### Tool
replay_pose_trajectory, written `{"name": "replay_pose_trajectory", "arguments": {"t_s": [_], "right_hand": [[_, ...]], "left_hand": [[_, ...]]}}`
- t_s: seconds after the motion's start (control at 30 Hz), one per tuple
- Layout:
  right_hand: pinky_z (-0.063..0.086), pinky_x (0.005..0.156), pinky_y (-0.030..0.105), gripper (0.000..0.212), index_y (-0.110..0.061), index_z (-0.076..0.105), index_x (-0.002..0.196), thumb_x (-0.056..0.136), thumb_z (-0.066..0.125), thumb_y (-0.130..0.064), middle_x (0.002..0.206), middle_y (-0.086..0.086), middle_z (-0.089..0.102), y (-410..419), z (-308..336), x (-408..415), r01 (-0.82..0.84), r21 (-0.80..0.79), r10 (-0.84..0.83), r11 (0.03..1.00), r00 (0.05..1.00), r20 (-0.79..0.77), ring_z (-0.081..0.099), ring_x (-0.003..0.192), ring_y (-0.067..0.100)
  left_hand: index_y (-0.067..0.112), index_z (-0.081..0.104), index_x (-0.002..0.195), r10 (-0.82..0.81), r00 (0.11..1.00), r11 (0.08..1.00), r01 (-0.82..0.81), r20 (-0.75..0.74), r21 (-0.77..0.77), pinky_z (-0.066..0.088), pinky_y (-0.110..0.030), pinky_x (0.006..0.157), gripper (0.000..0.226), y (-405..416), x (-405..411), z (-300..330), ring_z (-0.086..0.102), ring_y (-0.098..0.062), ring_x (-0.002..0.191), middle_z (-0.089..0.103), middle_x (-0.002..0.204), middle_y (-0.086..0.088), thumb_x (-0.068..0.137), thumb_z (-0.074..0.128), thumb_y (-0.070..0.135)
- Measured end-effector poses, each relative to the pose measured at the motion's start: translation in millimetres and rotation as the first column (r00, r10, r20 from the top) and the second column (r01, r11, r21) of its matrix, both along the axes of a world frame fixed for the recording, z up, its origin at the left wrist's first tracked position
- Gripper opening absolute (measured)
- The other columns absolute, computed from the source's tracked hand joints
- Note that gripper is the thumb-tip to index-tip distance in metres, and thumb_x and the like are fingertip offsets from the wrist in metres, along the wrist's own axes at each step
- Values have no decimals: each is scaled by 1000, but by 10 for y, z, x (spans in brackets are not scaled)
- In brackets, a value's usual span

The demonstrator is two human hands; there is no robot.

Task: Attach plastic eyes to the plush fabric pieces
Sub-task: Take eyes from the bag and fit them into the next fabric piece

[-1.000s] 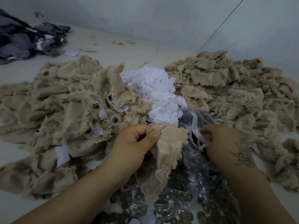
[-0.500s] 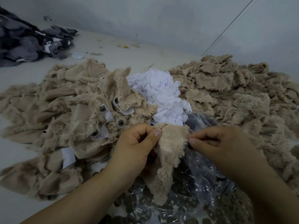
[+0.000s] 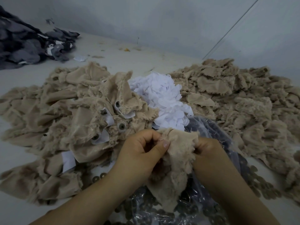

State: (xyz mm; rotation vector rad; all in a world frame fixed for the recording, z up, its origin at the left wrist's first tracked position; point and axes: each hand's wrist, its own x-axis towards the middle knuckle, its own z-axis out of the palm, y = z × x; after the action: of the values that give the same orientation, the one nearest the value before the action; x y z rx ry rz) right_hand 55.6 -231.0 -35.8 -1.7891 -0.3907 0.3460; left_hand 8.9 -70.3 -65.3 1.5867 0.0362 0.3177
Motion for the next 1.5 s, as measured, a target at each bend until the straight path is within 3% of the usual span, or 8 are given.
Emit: {"name": "replay_pose_trajectory", "arguments": {"t_s": [0.27, 0.6, 0.77, 0.87, 0.97, 1.13, 1.3, 1.5], "right_hand": [[60, 65, 24, 47, -35, 82, 79, 78, 72, 11, 83, 1, 79, 41, -39, 11, 11, 183, -25, 983, 997, 78, 77, 78, 18], [59, 65, 21, 46, -35, 81, 78, 76, 77, 11, 79, -7, 78, 24, -124, 34, 21, 76, -39, 997, 970, 240, 76, 76, 11], [58, 53, 51, 12, -9, 78, 75, 82, 74, 0, 65, 12, 72, 1, -141, 40, 26, 76, -39, 997, 984, 175, 69, 60, 36], [38, 48, 57, 52, 13, 56, 67, 70, 67, -38, 62, 39, 48, 9, -113, 20, 84, 174, -96, 981, 993, 61, 43, 51, 35], [47, 56, 53, 85, 13, 59, 72, 59, 80, -68, 68, 42, 52, 55, -49, -16, 109, 208, -105, 972, 994, -30, 53, 55, 40], [64, 65, 37, 23, -22, 82, 81, 62, 78, -35, 77, 8, 78, 51, -108, -14, 134, 217, -138, 967, 990, 6, 77, 73, 24], [62, 65, 32, 26, -19, 82, 86, 62, 78, -30, 84, 10, 79, 64, -117, -28, 164, 314, -146, 935, 986, -79, 77, 79, 27], [63, 71, 40, 30, -21, 82, 86, 59, 78, -35, 85, 10, 79, 72, -95, -37, 196, 295, -171, 935, 979, -108, 77, 81, 28]], "left_hand": [[11, 65, 67, 24, 999, 999, -26, 37, 46, 42, -18, 52, 20, 2, 7, 45, 50, -7, 54, 58, 57, 4, 85, 73, 10], [15, 66, 64, 22, 1000, 995, -20, -13, 99, 43, -20, 53, 22, 1, 14, 67, 54, -7, 55, 60, 56, 5, 84, 74, 10], [13, 63, 65, 31, 999, 987, -32, 10, 158, 41, -19, 52, 22, 27, 22, 75, 52, -6, 53, 59, 56, 5, 84, 74, 10], [15, 62, 62, 73, 996, 969, -84, 55, 233, 39, -15, 49, 26, 27, 25, 106, 49, -1, 49, 59, 54, 5, 83, 75, 10], [16, 63, 61, 69, 993, 961, -91, 91, 263, 42, -18, 48, 26, 20, 16, 122, 53, -6, 49, 62, 56, -1, 83, 76, 9], [20, 64, 61, 22, 998, 977, -33, 56, 212, 40, -13, 49, 28, -19, 4, 124, 50, 2, 49, 56, 53, 12, 83, 75, 6], [15, 69, 66, -39, 998, 995, 35, -40, -94, 43, -29, 60, 21, -1, -2, 99, 51, -20, 61, 57, 64, -9, 86, 71, 11], [8, 69, 68, -50, 996, 981, 36, -70, -188, 42, -36, 60, 21, -26, -11, 101, 49, -24, 60, 56, 64, -14, 90, 67, 11]]}}
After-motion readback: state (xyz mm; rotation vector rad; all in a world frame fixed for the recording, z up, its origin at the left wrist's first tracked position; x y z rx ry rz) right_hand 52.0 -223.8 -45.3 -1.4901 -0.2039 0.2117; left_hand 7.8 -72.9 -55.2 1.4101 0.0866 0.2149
